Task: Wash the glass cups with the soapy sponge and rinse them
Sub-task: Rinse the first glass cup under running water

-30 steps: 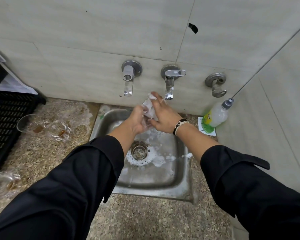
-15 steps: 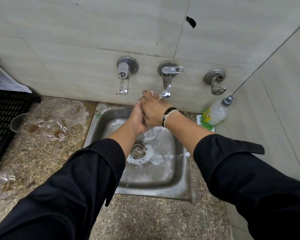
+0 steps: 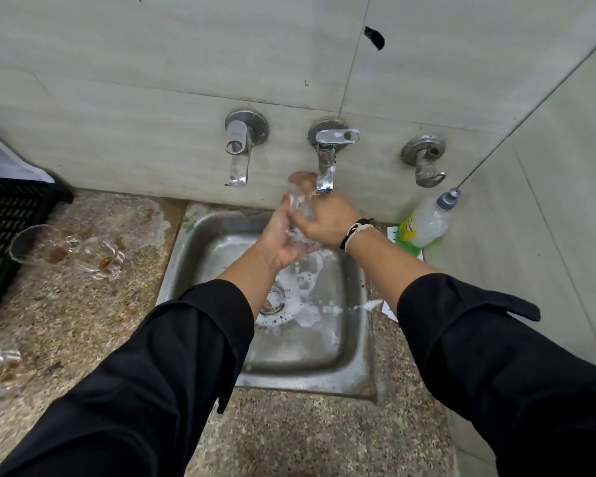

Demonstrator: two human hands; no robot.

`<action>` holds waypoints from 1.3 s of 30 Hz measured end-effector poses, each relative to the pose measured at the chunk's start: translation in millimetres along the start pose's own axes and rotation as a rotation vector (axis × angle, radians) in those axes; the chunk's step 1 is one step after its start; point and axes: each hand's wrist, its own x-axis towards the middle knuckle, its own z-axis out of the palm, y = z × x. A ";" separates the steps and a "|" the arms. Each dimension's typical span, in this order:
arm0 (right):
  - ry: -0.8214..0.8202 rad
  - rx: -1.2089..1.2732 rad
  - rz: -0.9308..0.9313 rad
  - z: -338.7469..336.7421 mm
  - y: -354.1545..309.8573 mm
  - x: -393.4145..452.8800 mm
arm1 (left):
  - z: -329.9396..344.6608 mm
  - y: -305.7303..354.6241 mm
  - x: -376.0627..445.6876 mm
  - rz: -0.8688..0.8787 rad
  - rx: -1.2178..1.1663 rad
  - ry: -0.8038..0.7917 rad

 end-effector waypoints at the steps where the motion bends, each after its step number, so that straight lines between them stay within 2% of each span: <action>1: 0.004 0.170 0.129 -2.7 4.2 0.3 | 2.4 1.2 0.1 0.019 0.011 -0.003; 3: -0.083 0.428 0.342 -11.6 10.8 -1.2 | 7.1 4.2 1.5 0.052 0.021 -0.040; 6: -0.133 0.405 0.433 -7.1 17.4 -5.4 | 13.5 4.0 11.9 0.054 0.089 0.084; 9: -0.011 0.353 0.464 4.6 14.7 -8.1 | 26.2 -0.6 19.3 0.030 0.110 0.362; 10: 0.035 0.358 0.487 8.2 13.1 -9.8 | 30.1 -0.6 20.0 0.030 0.125 0.409; 12: 0.132 0.412 0.561 13.8 11.0 -12.1 | 32.5 -1.5 21.7 0.053 0.131 0.374; 14: 0.215 0.535 0.661 14.8 10.4 -11.8 | 31.1 -6.0 17.8 0.196 0.250 0.356; 16: 0.231 0.654 0.756 13.1 8.6 -10.4 | 29.8 -9.5 8.3 0.431 0.533 0.380; 18: 0.247 0.609 0.701 12.9 5.0 -11.5 | 28.9 -9.7 -1.4 0.585 0.795 0.393; 19: 0.282 0.548 0.622 12.8 4.3 -14.6 | 29.2 -6.2 -4.5 0.547 0.842 0.398; 20: 0.323 0.485 0.527 12.9 6.4 -18.7 | 31.4 -0.4 -8.3 0.427 0.827 0.371; 22: 0.354 0.376 0.331 12.3 14.4 -28.1 | 36.3 12.5 -17.3 0.053 0.609 0.225; 23: 0.341 0.332 0.266 14.3 19.7 -31.5 | 39.3 17.0 -22.7 -0.068 0.524 0.185; 24: 0.332 0.306 0.231 16.9 22.2 -35.7 | 42.5 18.7 -27.9 -0.099 0.494 0.161; 25: 0.347 0.311 0.229 20.7 23.6 -37.8 | 46.5 17.5 -32.1 -0.043 0.533 0.176; 27: 0.388 0.419 0.337 21.9 15.6 -37.8 | 48.6 9.5 -32.6 0.256 0.823 0.307; 28: 0.384 0.531 0.458 20.5 9.8 -35.3 | 44.0 2.3 -28.7 0.447 1.001 0.398; 30: 0.316 0.900 0.735 13.7 -0.5 -29.0 | 31.5 -13.2 -20.5 0.719 1.071 0.461; 32: 0.206 1.280 0.892 7.9 -7.7 -29.0 | 23.1 -17.7 -18.5 0.857 1.005 0.441; 34: 0.167 1.565 0.900 5.6 -14.4 -32.1 | 20.2 -15.0 -17.9 0.939 0.981 0.379; 36: 0.165 1.721 0.874 8.6 -17.1 -31.7 | 16.8 -13.1 -18.6 1.005 1.005 0.347; 39: 0.160 1.808 0.867 12.8 -19.2 -25.5 | 11.9 -15.7 -22.9 1.084 0.976 0.342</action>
